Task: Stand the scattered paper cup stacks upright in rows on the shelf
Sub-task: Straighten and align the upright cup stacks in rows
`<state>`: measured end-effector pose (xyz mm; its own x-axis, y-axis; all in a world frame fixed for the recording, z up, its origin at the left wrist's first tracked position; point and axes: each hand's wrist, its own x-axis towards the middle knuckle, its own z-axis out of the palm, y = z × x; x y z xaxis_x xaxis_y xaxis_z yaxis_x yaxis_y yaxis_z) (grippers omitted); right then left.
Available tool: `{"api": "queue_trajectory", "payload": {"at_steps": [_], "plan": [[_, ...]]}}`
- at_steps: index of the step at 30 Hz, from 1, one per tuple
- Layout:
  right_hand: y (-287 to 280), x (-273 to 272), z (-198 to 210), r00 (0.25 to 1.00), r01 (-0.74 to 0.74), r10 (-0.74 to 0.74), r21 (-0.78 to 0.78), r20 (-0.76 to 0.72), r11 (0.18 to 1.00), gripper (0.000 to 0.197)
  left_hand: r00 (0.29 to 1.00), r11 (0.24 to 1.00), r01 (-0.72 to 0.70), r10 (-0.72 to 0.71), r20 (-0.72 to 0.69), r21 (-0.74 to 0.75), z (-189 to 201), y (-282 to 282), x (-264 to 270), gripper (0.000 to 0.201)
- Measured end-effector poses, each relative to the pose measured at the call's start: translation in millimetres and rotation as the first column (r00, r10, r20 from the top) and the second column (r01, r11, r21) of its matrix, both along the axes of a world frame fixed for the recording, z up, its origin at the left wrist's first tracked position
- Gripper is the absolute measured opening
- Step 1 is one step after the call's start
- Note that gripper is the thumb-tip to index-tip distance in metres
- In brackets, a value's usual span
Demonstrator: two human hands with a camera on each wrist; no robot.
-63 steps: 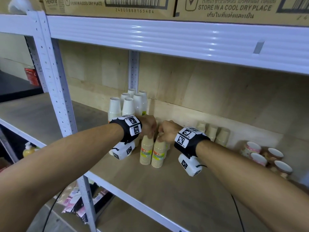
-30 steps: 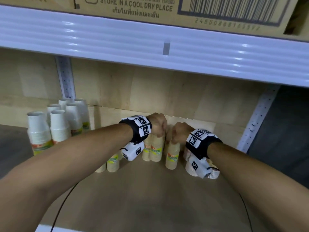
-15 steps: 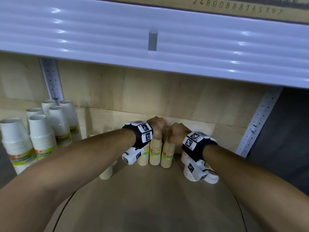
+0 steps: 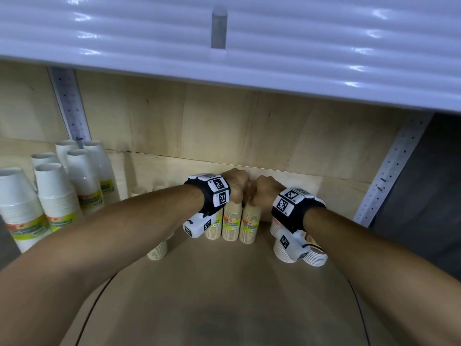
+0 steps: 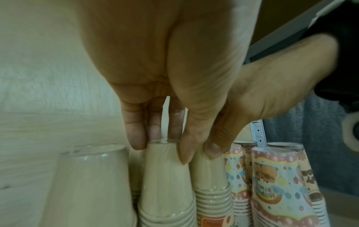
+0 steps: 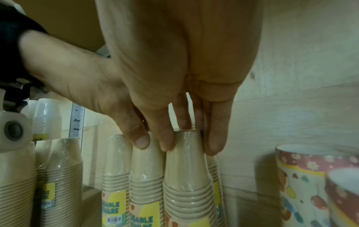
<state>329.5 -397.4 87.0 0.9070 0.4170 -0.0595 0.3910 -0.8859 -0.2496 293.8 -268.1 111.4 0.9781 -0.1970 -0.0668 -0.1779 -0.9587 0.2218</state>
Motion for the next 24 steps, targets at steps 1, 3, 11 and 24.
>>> {"api": "queue_trajectory", "payload": {"at_steps": [1,3,11,24], "plan": [[0,0,0,1.0,-0.002,0.002,0.002,0.0,1.0,0.017,1.0,1.0,-0.003,0.003,0.002,-0.001,1,0,-1,0.016],[-1,-2,2,1.0,-0.008,0.008,0.003,-0.002,1.0,0.019,1.0,1.0,-0.001,0.001,0.008,-0.013,3,2,-4,0.02],[4,-17,30,0.997,0.038,-0.042,0.073,0.063,0.997,0.022,0.993,0.997,-0.073,0.076,0.095,-0.034,18,24,-22,0.036],[95,-59,44,0.979,-0.136,0.105,0.17,0.176,0.976,0.04,0.936,0.947,-0.321,0.319,0.146,-0.013,50,130,-86,0.038]]}}
